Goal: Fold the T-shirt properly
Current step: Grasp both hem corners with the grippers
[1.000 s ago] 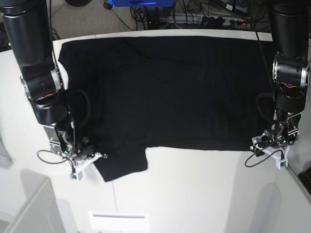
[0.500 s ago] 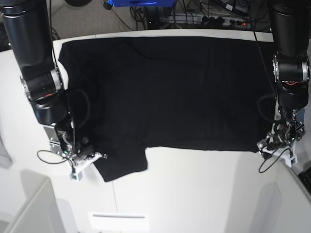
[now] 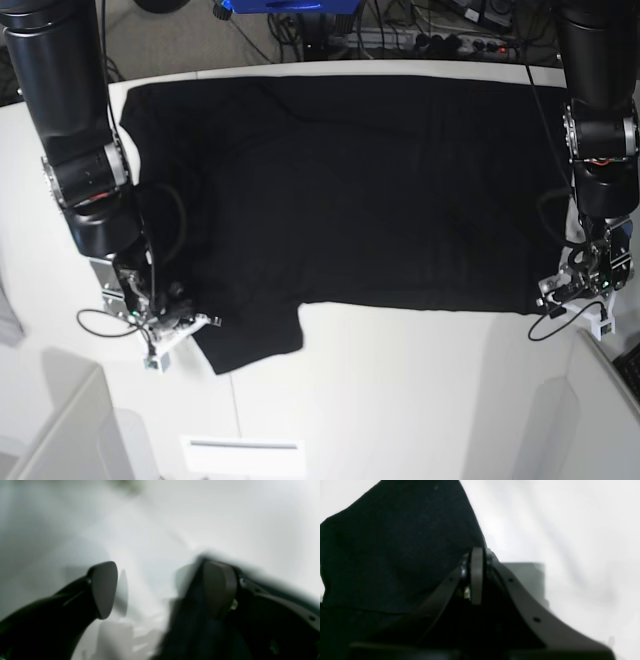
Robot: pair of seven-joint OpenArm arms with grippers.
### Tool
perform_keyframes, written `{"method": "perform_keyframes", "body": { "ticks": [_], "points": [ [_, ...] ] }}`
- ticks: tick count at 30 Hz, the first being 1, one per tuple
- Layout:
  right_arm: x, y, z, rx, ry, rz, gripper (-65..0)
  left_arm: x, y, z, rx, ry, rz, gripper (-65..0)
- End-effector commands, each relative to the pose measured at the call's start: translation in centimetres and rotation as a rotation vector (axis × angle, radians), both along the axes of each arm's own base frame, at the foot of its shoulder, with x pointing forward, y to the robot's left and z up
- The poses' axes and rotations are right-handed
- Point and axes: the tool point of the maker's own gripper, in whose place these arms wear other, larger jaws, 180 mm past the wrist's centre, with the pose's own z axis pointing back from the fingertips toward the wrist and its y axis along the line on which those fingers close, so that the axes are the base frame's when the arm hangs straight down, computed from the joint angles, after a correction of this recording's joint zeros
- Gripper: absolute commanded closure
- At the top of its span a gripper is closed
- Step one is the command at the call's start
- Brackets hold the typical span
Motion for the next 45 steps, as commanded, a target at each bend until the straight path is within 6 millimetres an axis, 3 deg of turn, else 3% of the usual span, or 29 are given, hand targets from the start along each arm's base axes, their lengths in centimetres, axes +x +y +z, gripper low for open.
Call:
{"method": "perform_keyframes", "body": {
  "ticks": [1,7,13,16,24,27,36,45],
  "points": [
    [1.7,-0.3,2.1,0.000,-0.052,0.002,0.0,2.6,0.3,3.0,0.026,-0.081,-0.011,-51.5],
    [1.7,-0.1,2.0,0.002,-0.050,0.004,0.0,3.1,-0.7,2.2,0.071,-0.066,-0.046,-52.0],
    [1.4,-0.2,1.6,0.001,-0.043,0.003,0.0,3.2,-2.9,0.7,0.038,-0.050,-0.066,-52.2],
    [1.3,-0.2,1.6,0.001,-0.041,0.003,0.0,2.2,-2.9,-0.8,0.022,-0.011,-0.052,-52.0],
    [1.1,-0.2,1.3,0.002,-0.037,0.005,0.0,0.9,-2.4,-2.1,0.032,-0.030,-0.035,-51.2],
    [1.1,-0.2,1.3,0.002,-0.037,0.005,0.0,0.8,-2.6,-2.2,0.038,-0.036,-0.047,-41.5],
    [0.4,0.7,0.9,0.018,-0.053,0.030,0.0,1.2,-4.1,-1.3,0.072,-0.099,-0.122,0.0],
    [-0.1,0.7,2.2,0.023,-0.125,0.075,0.0,1.7,-5.2,0.2,0.096,-0.159,-0.173,0.0]
  ]
}}
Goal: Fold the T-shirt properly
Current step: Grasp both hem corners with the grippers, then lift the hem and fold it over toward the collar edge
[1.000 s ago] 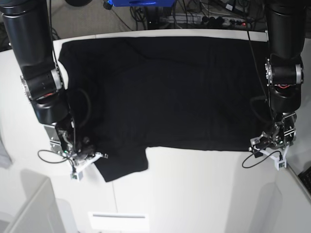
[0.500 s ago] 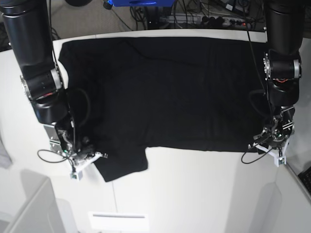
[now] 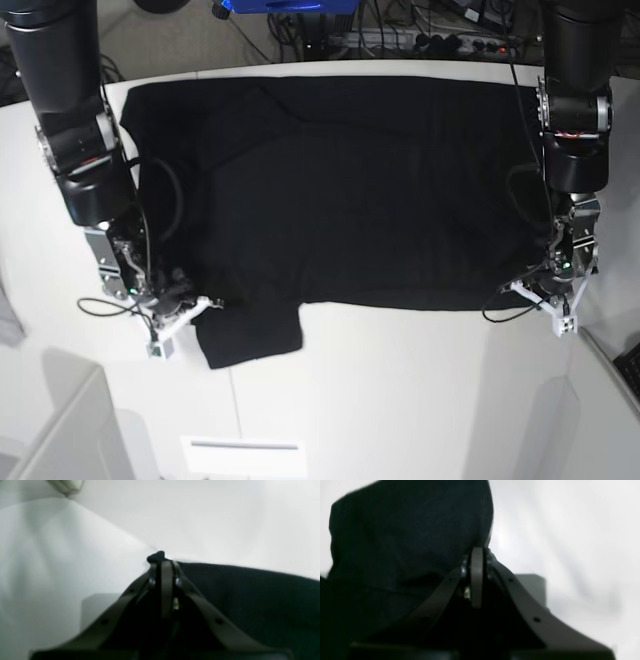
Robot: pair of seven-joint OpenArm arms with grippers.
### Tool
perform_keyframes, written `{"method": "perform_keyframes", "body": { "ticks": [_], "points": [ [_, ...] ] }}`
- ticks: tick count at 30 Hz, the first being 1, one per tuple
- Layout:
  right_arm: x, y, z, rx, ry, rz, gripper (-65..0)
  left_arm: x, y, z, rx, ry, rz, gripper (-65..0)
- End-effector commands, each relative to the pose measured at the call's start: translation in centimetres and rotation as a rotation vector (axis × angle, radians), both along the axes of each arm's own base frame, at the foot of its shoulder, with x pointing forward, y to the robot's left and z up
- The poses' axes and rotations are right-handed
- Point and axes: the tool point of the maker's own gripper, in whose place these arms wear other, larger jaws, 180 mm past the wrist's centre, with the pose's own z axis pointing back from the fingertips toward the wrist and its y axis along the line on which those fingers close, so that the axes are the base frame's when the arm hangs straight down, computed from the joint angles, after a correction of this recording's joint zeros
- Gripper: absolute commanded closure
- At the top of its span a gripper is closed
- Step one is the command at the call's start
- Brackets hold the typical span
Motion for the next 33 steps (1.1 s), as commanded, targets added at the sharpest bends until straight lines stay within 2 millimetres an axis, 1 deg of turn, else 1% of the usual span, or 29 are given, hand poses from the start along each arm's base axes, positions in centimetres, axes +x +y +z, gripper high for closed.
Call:
{"method": "perform_keyframes", "body": {
  "ticks": [1,2,3,5,6,7,8,9,12,14,16,19,21,22,25,28,29,33],
  "points": [
    [1.7,-0.2,2.2,0.008,-0.062,-0.004,0.0,1.2,0.4,2.1,0.017,-0.057,-0.011,0.0],
    [1.7,-0.2,2.3,0.008,-0.066,-0.002,0.0,1.3,0.0,2.5,0.022,-0.072,-0.025,0.0],
    [1.6,-0.8,2.4,-0.003,-0.069,-0.013,0.0,1.4,-0.4,2.8,0.024,-0.084,-0.038,0.0],
    [1.3,-1.4,2.3,-0.020,-0.074,-0.033,0.0,1.1,-0.9,2.9,0.029,-0.096,-0.055,0.0],
    [1.3,-1.4,2.5,-0.026,-0.080,-0.044,0.0,0.9,-0.8,3.0,0.026,-0.102,-0.050,0.0],
    [1.4,-1.4,2.8,-0.031,-0.091,-0.055,0.0,0.7,-0.5,3.3,0.019,-0.118,-0.037,0.0],
    [1.3,-2.1,3.1,-0.045,-0.100,-0.067,0.0,0.5,-0.1,3.6,0.010,-0.133,-0.018,0.0],
    [1.2,-2.2,3.5,-0.050,-0.114,-0.068,0.0,0.0,0.4,3.8,0.001,-0.146,0.002,0.0],
    [0.6,-1.7,4.3,-0.051,-0.149,-0.051,0.0,-1.5,1.9,4.8,-0.028,-0.144,0.062,0.0],
    [0.7,-1.2,5.0,-0.043,-0.170,-0.042,0.0,-1.7,2.1,6.1,-0.033,-0.162,0.069,0.0],
    [0.0,-1.5,4.9,-0.054,-0.161,-0.046,0.0,-2.4,1.7,6.8,-0.023,-0.163,0.052,0.0],
    [-0.5,-1.6,5.3,-0.021,-0.155,-0.071,0.0,-3.2,0.8,7.6,-0.008,-0.163,0.018,0.0],
    [-0.9,-2.0,6.0,0.018,-0.162,-0.101,0.0,-3.9,0.2,7.6,0.003,-0.160,-0.003,0.0],
    [-1.4,-2.2,6.0,0.033,-0.154,-0.112,0.0,-4.4,0.0,7.5,0.008,-0.157,-0.012,0.0],
    [-2.3,-2.5,6.8,0.071,-0.138,-0.128,0.0,-5.3,-0.7,7.5,0.019,-0.157,-0.035,0.0],
    [-3.6,-2.7,6.6,0.095,-0.105,-0.135,0.0,-6.3,-1.5,7.6,0.031,-0.159,-0.062,0.0],
    [-4.0,-2.7,6.7,0.100,-0.099,-0.134,0.0,-6.6,-1.6,7.7,0.035,-0.161,-0.067,0.0],
    [-5.7,-2.7,6.3,0.116,-0.079,-0.136,0.0,-8.0,-0.9,8.7,0.019,-0.202,-0.012,0.0]
  ]
}}
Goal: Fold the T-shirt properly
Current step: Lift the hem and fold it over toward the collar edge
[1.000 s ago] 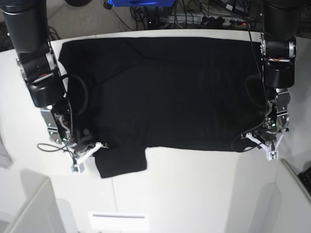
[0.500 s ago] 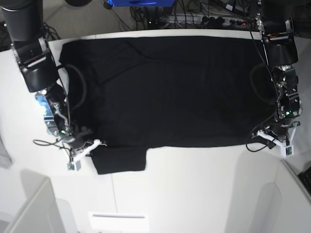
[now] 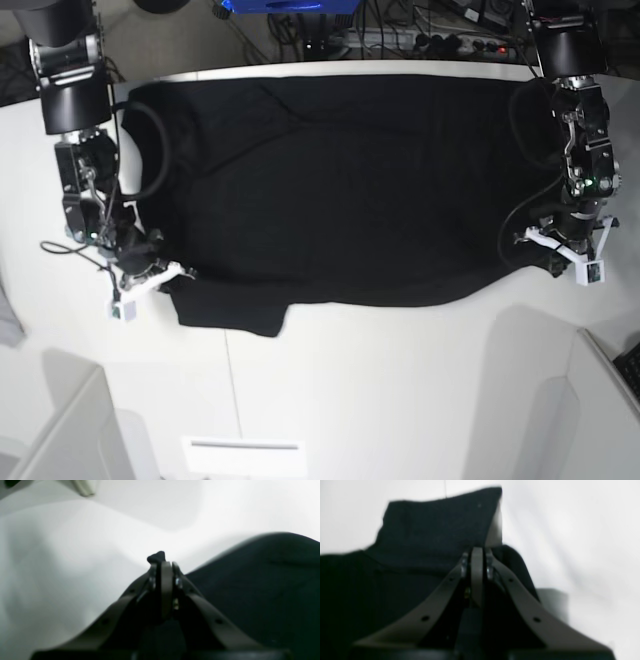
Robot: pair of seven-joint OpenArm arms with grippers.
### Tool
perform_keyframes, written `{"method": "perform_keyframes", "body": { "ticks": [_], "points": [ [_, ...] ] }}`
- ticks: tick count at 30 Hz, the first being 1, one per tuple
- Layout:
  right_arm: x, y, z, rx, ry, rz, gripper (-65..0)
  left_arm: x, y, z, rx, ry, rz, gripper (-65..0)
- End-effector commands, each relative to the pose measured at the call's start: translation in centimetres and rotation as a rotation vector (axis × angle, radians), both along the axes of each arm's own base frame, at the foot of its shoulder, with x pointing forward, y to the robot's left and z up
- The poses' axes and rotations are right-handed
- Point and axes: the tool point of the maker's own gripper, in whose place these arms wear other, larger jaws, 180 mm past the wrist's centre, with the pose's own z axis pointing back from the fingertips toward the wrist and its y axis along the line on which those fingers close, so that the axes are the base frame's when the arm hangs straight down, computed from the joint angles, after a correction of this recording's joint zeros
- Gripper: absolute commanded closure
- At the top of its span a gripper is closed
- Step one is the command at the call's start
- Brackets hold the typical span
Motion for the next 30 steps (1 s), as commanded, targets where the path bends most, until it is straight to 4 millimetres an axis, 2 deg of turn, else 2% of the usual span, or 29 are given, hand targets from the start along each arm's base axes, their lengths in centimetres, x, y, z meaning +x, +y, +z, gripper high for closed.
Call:
{"method": "perform_keyframes", "body": {
  "ticks": [1,5,11,17,25,30],
  "points": [
    [1.3,-0.5,2.3,-0.002,-0.075,-0.005,0.0,0.7,0.6,2.2,0.018,-0.055,0.006,0.0],
    [0.2,-0.1,2.4,0.008,-0.069,0.007,0.0,-0.1,0.5,3.2,0.012,-0.031,0.014,0.0],
    [-1.4,-0.2,3.1,0.028,-0.056,0.008,0.0,-1.5,-1.2,4.3,0.038,-0.049,-0.031,0.0],
    [-2.5,-0.8,4.1,0.032,-0.051,0.007,0.0,-3.3,-2.1,4.2,0.058,-0.033,-0.062,0.0],
    [-3.7,-1.7,5.5,0.035,-0.052,-0.006,0.0,-5.0,-3.8,5.4,0.087,-0.045,-0.113,0.0],
    [-4.5,-1.4,5.1,0.034,-0.025,0.010,0.0,-6.0,-4.0,5.3,0.093,-0.030,-0.121,0.0]
  ]
}}
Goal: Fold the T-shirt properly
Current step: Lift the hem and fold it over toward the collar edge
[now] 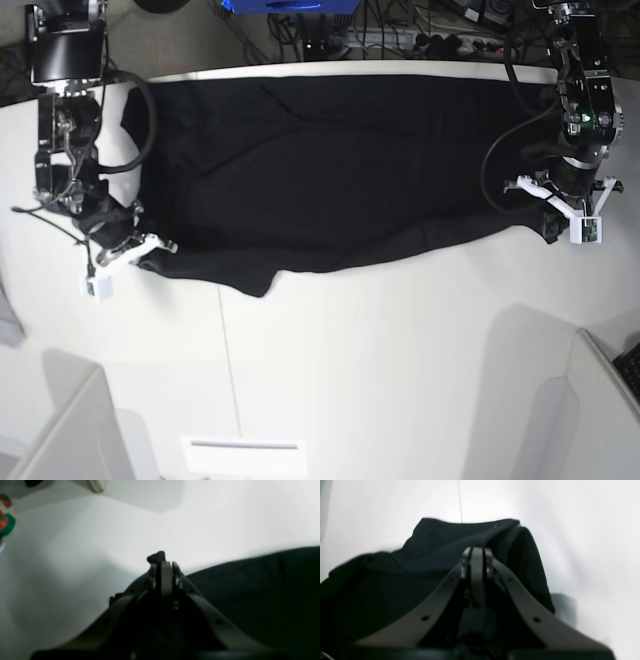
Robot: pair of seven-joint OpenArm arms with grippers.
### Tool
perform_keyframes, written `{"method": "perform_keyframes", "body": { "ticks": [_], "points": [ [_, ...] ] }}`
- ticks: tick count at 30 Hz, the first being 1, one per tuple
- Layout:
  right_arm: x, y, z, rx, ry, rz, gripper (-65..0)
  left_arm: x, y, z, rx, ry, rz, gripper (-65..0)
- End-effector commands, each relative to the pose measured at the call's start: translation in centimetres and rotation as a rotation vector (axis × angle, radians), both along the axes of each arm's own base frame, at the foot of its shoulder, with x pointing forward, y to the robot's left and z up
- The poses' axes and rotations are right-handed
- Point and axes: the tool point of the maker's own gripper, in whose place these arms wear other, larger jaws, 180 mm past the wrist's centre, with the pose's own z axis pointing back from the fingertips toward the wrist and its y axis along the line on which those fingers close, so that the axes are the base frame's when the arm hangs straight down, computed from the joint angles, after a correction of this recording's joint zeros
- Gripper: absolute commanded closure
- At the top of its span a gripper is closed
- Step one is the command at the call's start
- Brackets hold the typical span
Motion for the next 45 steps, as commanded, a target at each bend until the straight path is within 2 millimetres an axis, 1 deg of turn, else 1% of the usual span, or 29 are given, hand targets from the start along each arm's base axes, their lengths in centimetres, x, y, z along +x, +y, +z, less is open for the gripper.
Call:
{"method": "perform_keyframes", "body": {
  "ticks": [1,5,8,10,15,19,20,22,25,28,31,32,33,36,38,43,45],
  "points": [
    [0.8,-0.6,1.5,-0.015,-0.047,0.000,0.0,0.5,0.5,1.8,0.017,-0.056,0.000,0.0],
    [0.2,-0.5,1.0,-0.015,-0.033,0.000,0.0,-0.6,1.6,2.2,-0.094,-0.080,0.052,0.0],
    [0.0,-0.5,0.8,-0.015,-0.026,0.000,0.0,-1.3,1.8,2.3,-0.171,-0.087,0.067,0.0],
    [-0.3,-0.5,0.5,-0.015,-0.019,0.001,0.0,-1.6,1.9,2.2,-0.174,-0.076,0.062,0.0],
    [-1.0,-0.3,0.6,-0.018,-0.021,0.009,0.0,-2.3,2.2,2.0,-0.164,-0.058,0.065,0.0],
    [-1.5,-1.9,0.9,-0.019,-0.029,-0.039,0.0,-2.8,3.5,2.5,-0.150,-0.070,0.100,0.0],
    [-1.4,-2.1,1.3,-0.022,-0.040,-0.044,0.0,-2.8,3.7,2.6,-0.148,-0.073,0.104,0.0],
    [-1.9,-2.2,1.3,-0.024,-0.039,-0.046,0.0,-2.9,3.9,2.7,-0.144,-0.074,0.108,0.0],
    [-2.5,-1.9,1.4,-0.028,-0.041,-0.035,0.0,-2.8,3.5,2.9,-0.180,-0.084,0.102,0.0],
    [-2.9,-1.9,1.1,-0.029,-0.032,-0.035,0.0,-2.5,2.8,3.1,-0.245,-0.099,0.093,0.0],
    [-3.3,-1.8,0.9,-0.028,-0.024,-0.032,0.0,-2.6,2.6,3.0,-0.263,-0.074,0.081,0.0],
    [-3.3,-1.7,1.1,-0.028,-0.028,-0.029,0.0,-2.6,2.9,3.1,-0.258,-0.073,0.086,0.0],
    [-3.6,-1.8,1.1,-0.029,-0.027,-0.031,0.0,-2.7,3.5,3.4,-0.251,-0.083,0.101,0.0],
    [-4.1,-2.7,2.1,-0.032,-0.051,-0.059,0.0,-3.3,5.2,4.1,-0.235,-0.081,0.148,0.0],
    [-4.6,-2.8,2.6,-0.035,-0.043,-0.057,0.0,-3.5,5.7,4.2,-0.229,-0.074,0.158,0.0],
    [-5.3,-2.2,3.1,-0.034,-0.010,-0.024,0.0,-3.6,4.9,4.1,-0.212,-0.059,0.095,0.0],
    [-5.8,-1.7,2.6,-0.019,0.002,-0.028,0.0,-3.9,4.7,3.7,-0.213,-0.041,0.085,0.0]
  ]
}}
